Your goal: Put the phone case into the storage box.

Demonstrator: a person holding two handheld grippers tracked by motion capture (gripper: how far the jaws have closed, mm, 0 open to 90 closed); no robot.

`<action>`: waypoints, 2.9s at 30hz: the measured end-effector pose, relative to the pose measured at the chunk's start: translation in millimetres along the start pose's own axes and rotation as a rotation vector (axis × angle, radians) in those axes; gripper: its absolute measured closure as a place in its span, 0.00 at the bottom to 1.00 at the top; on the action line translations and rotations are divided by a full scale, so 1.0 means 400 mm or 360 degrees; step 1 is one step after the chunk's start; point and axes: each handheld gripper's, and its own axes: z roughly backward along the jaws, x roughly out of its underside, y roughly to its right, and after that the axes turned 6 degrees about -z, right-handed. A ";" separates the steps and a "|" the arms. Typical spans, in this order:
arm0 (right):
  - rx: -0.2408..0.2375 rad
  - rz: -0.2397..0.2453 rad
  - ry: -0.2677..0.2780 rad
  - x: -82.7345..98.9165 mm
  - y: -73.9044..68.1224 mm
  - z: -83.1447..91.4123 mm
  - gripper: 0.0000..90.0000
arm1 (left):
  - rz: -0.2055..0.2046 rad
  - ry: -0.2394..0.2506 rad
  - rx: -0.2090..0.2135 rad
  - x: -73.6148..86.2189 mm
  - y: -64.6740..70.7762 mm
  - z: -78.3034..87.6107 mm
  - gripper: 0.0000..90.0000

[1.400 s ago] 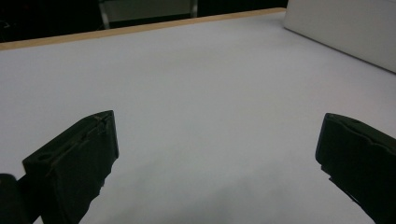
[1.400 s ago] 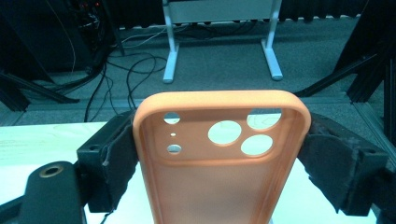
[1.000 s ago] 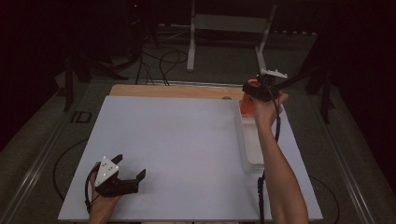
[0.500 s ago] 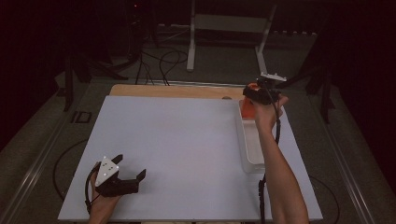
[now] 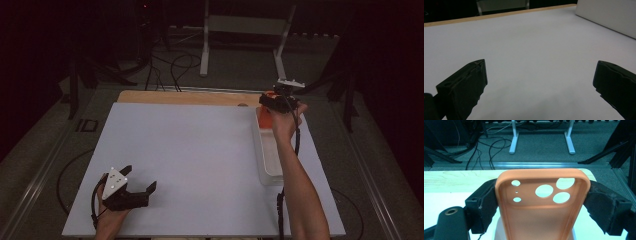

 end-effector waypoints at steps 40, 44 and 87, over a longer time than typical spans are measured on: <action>0.0021 0.0027 -0.0088 0.037 0.000 -0.039 0.18 | 0.0000 -0.0003 0.0001 0.000 0.001 -0.001 0.00; 0.0024 0.0012 -0.0098 0.035 -0.003 -0.036 0.18 | -0.0005 -0.0011 0.0001 0.001 0.002 -0.002 0.00; 0.0046 0.0042 -0.0150 0.025 -0.018 -0.075 0.16 | 0.0006 -0.0001 -0.0009 0.001 -0.001 0.001 0.00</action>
